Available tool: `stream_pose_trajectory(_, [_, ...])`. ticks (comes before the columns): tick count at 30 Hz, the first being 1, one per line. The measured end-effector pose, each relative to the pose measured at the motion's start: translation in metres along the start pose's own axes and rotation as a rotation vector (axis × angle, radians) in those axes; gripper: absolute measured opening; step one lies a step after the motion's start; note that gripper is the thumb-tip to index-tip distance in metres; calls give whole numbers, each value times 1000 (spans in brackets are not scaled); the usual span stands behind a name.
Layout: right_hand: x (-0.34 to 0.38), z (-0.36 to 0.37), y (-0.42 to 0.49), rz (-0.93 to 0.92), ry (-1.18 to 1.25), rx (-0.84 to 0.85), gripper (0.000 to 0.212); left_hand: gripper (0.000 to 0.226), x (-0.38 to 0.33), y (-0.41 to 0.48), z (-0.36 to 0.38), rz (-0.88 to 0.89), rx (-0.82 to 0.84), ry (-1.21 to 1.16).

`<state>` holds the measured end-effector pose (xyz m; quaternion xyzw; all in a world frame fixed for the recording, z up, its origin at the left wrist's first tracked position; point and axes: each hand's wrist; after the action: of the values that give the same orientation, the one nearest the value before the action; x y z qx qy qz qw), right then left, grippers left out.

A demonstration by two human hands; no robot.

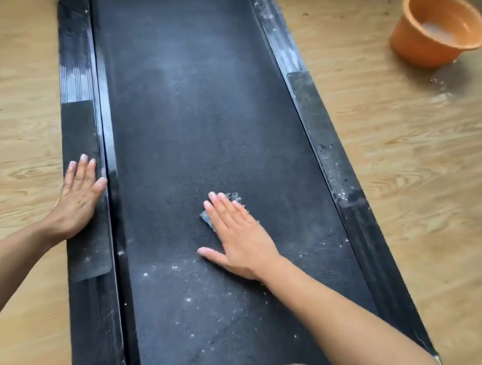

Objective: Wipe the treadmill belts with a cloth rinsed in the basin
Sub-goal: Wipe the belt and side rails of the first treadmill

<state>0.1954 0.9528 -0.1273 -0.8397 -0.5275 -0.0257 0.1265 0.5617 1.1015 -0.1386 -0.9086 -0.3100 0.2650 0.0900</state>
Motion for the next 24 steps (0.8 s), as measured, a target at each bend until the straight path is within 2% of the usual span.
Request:
stream_pose_trajectory(3, [-91, -17, -42, 297, 41, 22, 97, 68, 0, 1, 0, -3, 5, 29])
stream_pose_trajectory(6, [-137, -26, -72, 452, 54, 46, 98, 67, 6, 4, 1, 13, 16, 69])
stream_pose_trajectory(8, [-130, -21, -73, 555, 96, 4, 100, 68, 6, 6, 3, 7, 6, 65])
stream_pose_trajectory(11, [-80, -9, -64, 797, 201, -89, 106, 65, -3, 1, 2, 9, -7, 47])
stream_pose_trajectory(12, [-58, -5, -62, 796, 209, -88, 108, 65, -7, -2, 1, 9, -2, 27])
stream_pose_trajectory(15, [8, 4, -47, 630, 164, -40, 112, 76, -12, -5, -2, 15, 9, -31])
stream_pose_trajectory(21, [130, 9, 42, 177, 76, 57, 112, 106, -3, -5, 0, 30, 9, -35])
stream_pose_trajectory(24, [160, 18, 60, -5, 16, 81, 109, 114, 3, 0, -1, 40, 23, 15])
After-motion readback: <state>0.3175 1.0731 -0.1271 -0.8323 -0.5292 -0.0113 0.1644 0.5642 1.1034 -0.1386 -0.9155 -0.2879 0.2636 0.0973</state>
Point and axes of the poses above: each hand's wrist, its own y-axis towards the middle knuckle, its own z-axis out of the palm, x = y × z, and after that the axes turned 1 degree about x, right-handed
